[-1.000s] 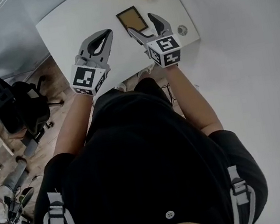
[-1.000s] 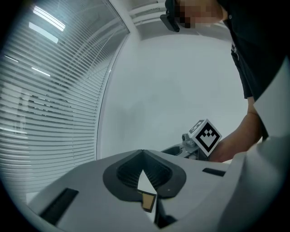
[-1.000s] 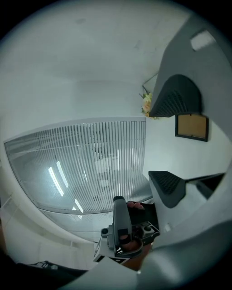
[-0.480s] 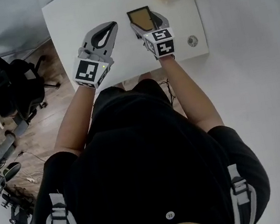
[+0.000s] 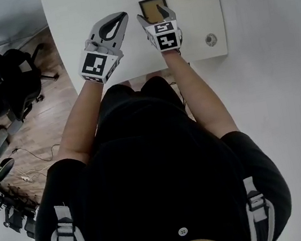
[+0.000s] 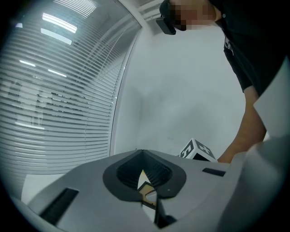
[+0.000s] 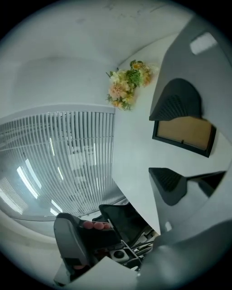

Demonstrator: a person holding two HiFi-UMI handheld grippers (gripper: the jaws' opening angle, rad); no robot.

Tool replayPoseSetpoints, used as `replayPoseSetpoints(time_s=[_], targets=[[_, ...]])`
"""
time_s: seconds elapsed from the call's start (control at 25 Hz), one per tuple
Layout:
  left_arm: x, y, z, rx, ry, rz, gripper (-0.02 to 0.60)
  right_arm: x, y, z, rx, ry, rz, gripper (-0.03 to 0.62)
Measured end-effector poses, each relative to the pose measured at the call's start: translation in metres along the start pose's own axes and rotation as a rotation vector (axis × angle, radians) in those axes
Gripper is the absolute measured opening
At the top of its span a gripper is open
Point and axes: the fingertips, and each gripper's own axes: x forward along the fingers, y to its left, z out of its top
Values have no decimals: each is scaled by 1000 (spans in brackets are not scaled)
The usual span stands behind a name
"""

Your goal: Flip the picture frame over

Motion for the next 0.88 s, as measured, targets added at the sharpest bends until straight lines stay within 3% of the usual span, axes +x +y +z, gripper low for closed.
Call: replayPoseSetpoints(time_s=[0.6,0.88], targets=[[14,6,-55,-39,60,15,3,41,-6,-46,53,94,-55,244],[22,16,-72,-39,85,7,3,49,-10,-49,70,101,-123,195]])
